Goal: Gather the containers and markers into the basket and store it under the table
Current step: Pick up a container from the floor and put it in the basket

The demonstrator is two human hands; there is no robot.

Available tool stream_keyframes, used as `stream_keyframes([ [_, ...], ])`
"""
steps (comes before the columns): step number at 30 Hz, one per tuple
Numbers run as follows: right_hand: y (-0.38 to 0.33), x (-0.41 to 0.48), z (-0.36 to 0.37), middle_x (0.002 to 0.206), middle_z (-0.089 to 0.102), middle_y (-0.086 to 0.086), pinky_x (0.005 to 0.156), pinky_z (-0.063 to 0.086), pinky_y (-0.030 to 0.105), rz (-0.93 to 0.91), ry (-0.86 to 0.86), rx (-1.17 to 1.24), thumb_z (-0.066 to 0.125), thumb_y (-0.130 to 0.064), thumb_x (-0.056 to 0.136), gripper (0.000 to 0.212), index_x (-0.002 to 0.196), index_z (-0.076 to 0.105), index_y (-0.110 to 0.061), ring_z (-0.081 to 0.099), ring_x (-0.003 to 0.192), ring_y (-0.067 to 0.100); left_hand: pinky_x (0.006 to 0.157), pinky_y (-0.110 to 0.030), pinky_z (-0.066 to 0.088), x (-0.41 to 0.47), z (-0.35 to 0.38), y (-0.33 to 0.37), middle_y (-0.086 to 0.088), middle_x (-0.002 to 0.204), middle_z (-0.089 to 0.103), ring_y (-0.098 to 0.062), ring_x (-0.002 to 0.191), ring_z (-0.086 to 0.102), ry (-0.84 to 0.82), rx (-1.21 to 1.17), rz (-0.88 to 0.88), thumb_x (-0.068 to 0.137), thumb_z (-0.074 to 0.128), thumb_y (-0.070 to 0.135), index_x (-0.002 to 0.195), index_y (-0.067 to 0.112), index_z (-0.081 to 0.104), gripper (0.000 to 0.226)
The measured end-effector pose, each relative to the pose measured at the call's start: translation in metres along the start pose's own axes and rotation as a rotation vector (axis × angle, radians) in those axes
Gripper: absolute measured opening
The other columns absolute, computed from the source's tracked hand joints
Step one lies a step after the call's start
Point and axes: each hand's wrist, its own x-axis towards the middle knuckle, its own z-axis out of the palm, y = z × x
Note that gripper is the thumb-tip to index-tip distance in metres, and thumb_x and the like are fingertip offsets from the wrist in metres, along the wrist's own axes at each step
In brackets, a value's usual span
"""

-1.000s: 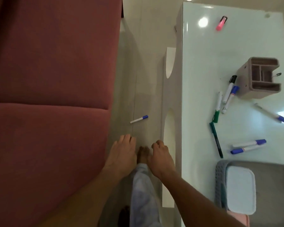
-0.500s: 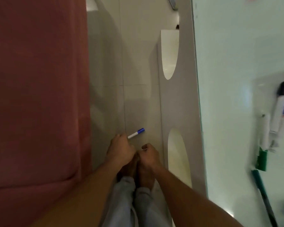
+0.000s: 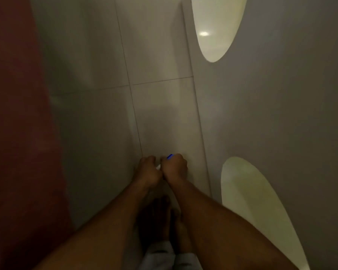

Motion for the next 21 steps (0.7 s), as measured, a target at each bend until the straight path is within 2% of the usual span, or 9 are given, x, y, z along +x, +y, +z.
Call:
stream_keyframes([
  [2,0.0,0.003,0.002,0.114,0.067,0.017,0.076,0.049,0.032,0.004,-0.022,0.009,0.058,-0.035,0.091,0.038,0.111,0.064,-0.004,0.064,0.104,0.034,0.083,-0.032,0.044,0.002,0.004,-0.002,-0.022,0.122,0.061,-0.036,0.109,0.059,-0.041,-0.056,0.001,0.09,0.057,0.016,0.115,-0.002,0.059,0.031],
  [5,-0.002,-0.016,-0.009,0.119,0.062,0.019,0.071,0.038,0.028,-0.075,-0.059,0.006,0.051,-0.028,0.097,0.035,0.119,0.052,-0.001,0.061,0.107,0.034,0.092,-0.036,0.05,-0.012,0.002,-0.005,-0.016,0.123,0.063,-0.033,0.11,0.061,-0.063,-0.123,-0.018,0.086,0.06,0.013,0.128,0.001,0.054,0.044],
  [7,-0.004,-0.043,-0.026,0.115,0.062,0.019,0.072,0.042,0.031,-0.17,-0.052,-0.008,0.048,-0.026,0.099,0.029,0.118,0.047,-0.004,0.061,0.104,0.035,0.088,-0.037,0.053,-0.039,-0.006,-0.002,-0.013,0.114,0.067,-0.029,0.102,0.065,-0.033,-0.156,0.0,0.082,0.065,0.011,0.127,0.005,0.056,0.046],
  [11,-0.006,-0.122,-0.071,0.103,0.064,0.019,0.072,0.046,0.039,-0.341,-0.03,0.013,0.045,-0.03,0.099,0.025,0.114,0.043,-0.009,0.062,0.094,0.038,0.071,-0.038,0.057,-0.127,-0.031,0.014,0.004,0.08,0.073,-0.01,0.075,0.068,0.059,-0.186,0.087,0.084,0.061,0.019,0.091,0.02,0.068,0.01],
  [14,-0.019,-0.202,-0.132,0.108,0.063,0.016,0.08,0.045,0.04,-0.47,-0.103,0.087,0.048,-0.039,0.099,0.033,0.116,0.047,-0.012,0.06,0.099,0.036,0.067,-0.044,0.054,-0.209,-0.065,0.046,0.0,0.079,0.074,-0.023,0.076,0.07,0.158,-0.265,0.122,0.081,0.051,0.033,0.086,0.023,0.066,0.019],
  [16,-0.027,-0.26,-0.188,0.113,0.06,0.014,0.085,0.045,0.042,-0.563,-0.157,0.024,0.046,-0.048,0.098,0.041,0.122,0.047,-0.015,0.057,0.103,0.036,0.058,-0.034,0.047,-0.277,-0.097,0.092,-0.008,0.074,0.072,-0.03,0.075,0.07,0.209,-0.216,0.143,0.082,0.05,0.033,0.077,0.02,0.065,0.02],
  [17,-0.028,-0.287,-0.217,0.115,0.059,0.013,0.086,0.046,0.043,-0.617,-0.157,-0.015,0.044,-0.051,0.098,0.045,0.126,0.046,-0.016,0.057,0.104,0.035,0.055,-0.029,0.045,-0.311,-0.109,0.117,-0.006,0.069,0.069,-0.025,0.073,0.071,0.212,-0.19,0.179,0.086,0.054,0.026,0.075,0.021,0.064,0.016],
  [19,-0.026,-0.329,-0.269,0.12,0.061,0.009,0.089,0.046,0.04,-0.66,-0.062,0.006,0.043,-0.052,0.098,0.048,0.132,0.046,-0.019,0.058,0.106,0.031,0.052,-0.011,0.04,-0.36,-0.125,0.162,0.009,0.063,0.062,-0.001,0.062,0.065,0.181,-0.108,0.291,0.089,0.06,0.006,0.071,0.026,0.061,0.027],
  [21,-0.016,-0.347,-0.321,0.121,0.063,0.001,0.09,0.046,0.035,-0.59,0.119,0.127,0.049,-0.047,0.097,0.042,0.132,0.049,-0.024,0.061,0.106,0.023,0.063,-0.017,0.047,-0.387,-0.126,0.193,0.012,0.076,0.064,-0.003,0.071,0.063,0.167,0.012,0.419,0.089,0.058,0.016,0.078,0.032,0.06,0.019],
])
